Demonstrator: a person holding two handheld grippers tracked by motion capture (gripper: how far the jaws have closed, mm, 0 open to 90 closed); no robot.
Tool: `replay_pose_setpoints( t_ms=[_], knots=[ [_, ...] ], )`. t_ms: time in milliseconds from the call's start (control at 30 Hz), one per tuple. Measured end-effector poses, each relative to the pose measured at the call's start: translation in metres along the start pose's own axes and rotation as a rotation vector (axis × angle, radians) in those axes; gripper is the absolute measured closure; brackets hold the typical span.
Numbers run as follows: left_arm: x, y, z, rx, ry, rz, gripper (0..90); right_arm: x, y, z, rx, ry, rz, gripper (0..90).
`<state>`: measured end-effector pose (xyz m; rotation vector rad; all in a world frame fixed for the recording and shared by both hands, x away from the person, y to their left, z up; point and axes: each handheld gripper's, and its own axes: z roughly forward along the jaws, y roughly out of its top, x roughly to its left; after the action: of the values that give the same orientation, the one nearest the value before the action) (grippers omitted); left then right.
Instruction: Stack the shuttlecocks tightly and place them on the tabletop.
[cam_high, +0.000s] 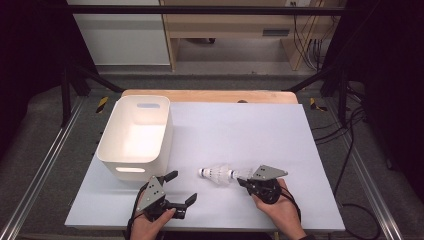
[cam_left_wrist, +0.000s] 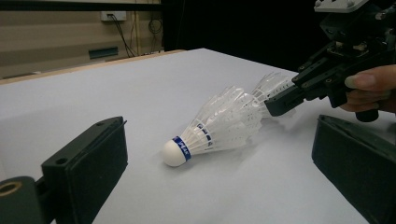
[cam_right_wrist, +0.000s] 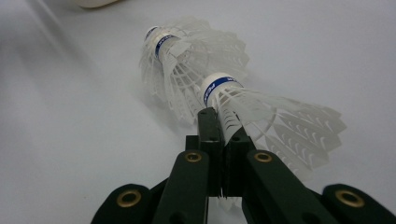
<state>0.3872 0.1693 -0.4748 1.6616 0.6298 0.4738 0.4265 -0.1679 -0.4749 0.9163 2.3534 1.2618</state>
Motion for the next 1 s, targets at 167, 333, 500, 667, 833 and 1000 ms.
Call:
replay_pose_setpoints(
  t_ms=[167, 333, 500, 667, 833, 1000],
  knots=[
    [0.0004, 0.0003, -0.0002, 0.001, 0.002, 0.003, 3.2, 0.0003, 0.0006, 0.0016, 0.009, 0.014, -0.008, 89.2],
    [0.0008, 0.0000, -0.0005, 0.000, 0.004, 0.001, 3.2, 0.0002, 0.0012, 0.0035, 0.013, 0.015, -0.011, 89.2],
    [-0.0004, 0.0002, 0.0002, 0.002, -0.002, 0.006, 3.2, 0.0015, 0.0015, 0.0041, 0.018, 0.021, -0.019, 89.2],
    [-0.0002, 0.0004, 0.0000, 0.001, -0.001, 0.005, 3.2, 0.0009, 0.0024, 0.0060, 0.019, 0.023, -0.024, 89.2],
    [0.0004, 0.0007, -0.0004, 0.002, -0.002, 0.006, 3.2, 0.0019, 0.0037, 0.0073, 0.017, 0.026, -0.032, 89.2],
    [0.0008, 0.0012, -0.0015, 0.000, -0.001, 0.006, 3.2, 0.0021, 0.0041, 0.0075, 0.014, 0.029, -0.036, 89.1]
  ],
)
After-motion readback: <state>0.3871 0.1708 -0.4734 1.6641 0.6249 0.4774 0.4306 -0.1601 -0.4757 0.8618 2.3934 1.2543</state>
